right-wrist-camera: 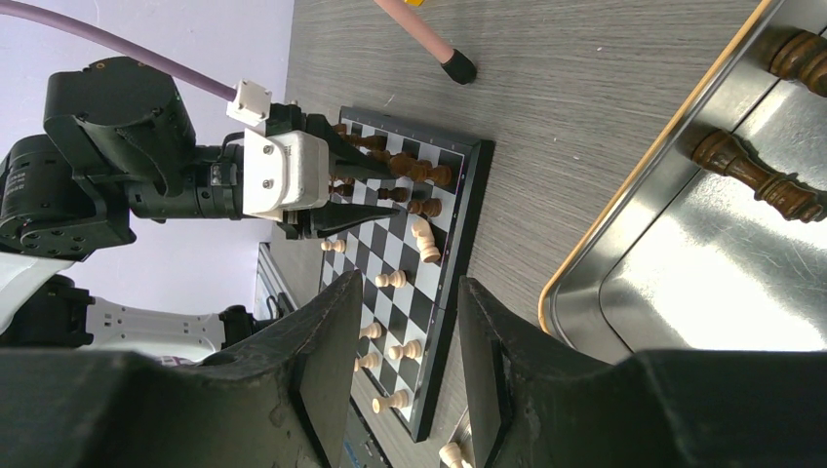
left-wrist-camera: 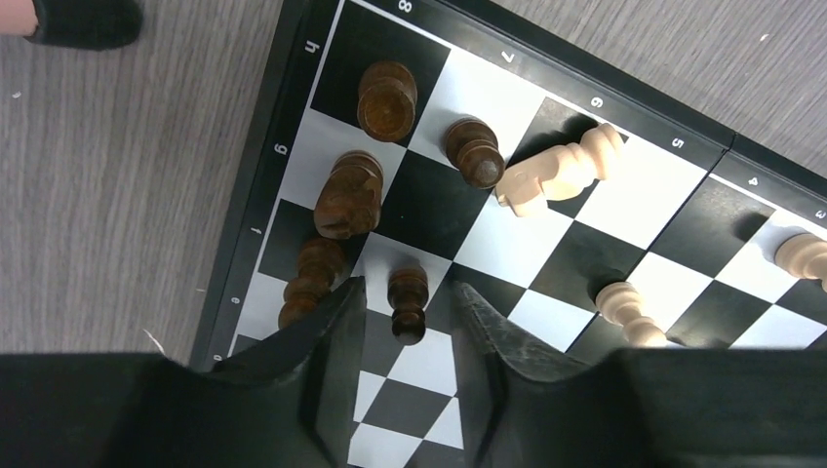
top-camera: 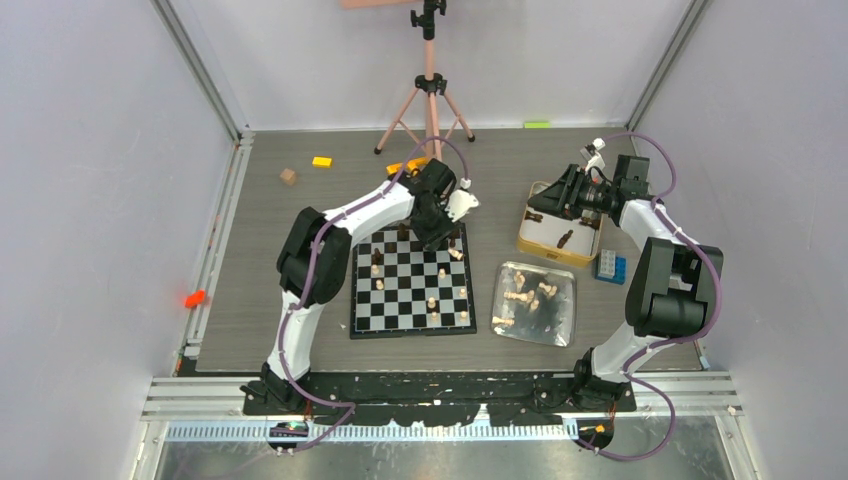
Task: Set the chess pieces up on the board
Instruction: Place the chess piece on the chessboard, then pick up the chess piece from the chessboard.
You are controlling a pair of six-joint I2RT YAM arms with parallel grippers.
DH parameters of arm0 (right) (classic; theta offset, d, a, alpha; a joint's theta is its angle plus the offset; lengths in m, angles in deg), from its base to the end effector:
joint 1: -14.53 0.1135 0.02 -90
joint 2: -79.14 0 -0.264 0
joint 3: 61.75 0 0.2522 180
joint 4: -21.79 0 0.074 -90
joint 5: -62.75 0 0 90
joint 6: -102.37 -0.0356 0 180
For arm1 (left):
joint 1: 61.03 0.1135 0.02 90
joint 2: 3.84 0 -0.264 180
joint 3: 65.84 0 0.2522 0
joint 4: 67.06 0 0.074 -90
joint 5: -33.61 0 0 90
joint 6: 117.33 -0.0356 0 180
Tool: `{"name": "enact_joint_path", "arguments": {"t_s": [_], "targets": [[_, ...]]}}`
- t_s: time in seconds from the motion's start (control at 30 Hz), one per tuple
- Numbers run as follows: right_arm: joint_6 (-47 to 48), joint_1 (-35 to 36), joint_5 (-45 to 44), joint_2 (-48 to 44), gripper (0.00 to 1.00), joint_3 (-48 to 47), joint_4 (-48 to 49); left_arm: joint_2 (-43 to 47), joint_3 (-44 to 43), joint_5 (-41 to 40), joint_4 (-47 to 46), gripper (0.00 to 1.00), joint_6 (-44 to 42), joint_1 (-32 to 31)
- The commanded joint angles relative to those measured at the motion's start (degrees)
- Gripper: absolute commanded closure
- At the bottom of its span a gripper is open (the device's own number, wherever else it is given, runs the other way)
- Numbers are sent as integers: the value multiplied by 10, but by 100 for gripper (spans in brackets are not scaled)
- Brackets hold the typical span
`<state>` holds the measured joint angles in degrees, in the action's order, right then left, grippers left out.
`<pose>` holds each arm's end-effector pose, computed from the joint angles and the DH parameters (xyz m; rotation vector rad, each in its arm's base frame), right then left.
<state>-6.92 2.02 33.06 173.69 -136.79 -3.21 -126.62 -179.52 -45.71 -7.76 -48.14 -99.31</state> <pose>0.3425 -0.0443 0.2282 0.0838 2.1702 1.2761 0.3508 -0.2852 0.1942 1.4130 2.3924 -0.3371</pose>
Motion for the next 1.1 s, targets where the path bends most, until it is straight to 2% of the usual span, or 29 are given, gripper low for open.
{"name": "enact_joint_path", "arguments": {"t_s": [0.0, 0.3, 0.67, 1.07], "targets": [[11, -3, 7, 3, 53, -13, 6, 42, 13, -3, -15, 57, 9, -1], [12, -3, 7, 6, 53, -14, 4, 122, 40, 31, 1, 53, 18, -1], [16, -3, 7, 6, 53, -16, 1, 96, 39, 141, 33, 53, 54, -29], [17, -3, 9, 14, 54, -18, -2, 79, 66, 109, 13, 51, 52, -58]]}}
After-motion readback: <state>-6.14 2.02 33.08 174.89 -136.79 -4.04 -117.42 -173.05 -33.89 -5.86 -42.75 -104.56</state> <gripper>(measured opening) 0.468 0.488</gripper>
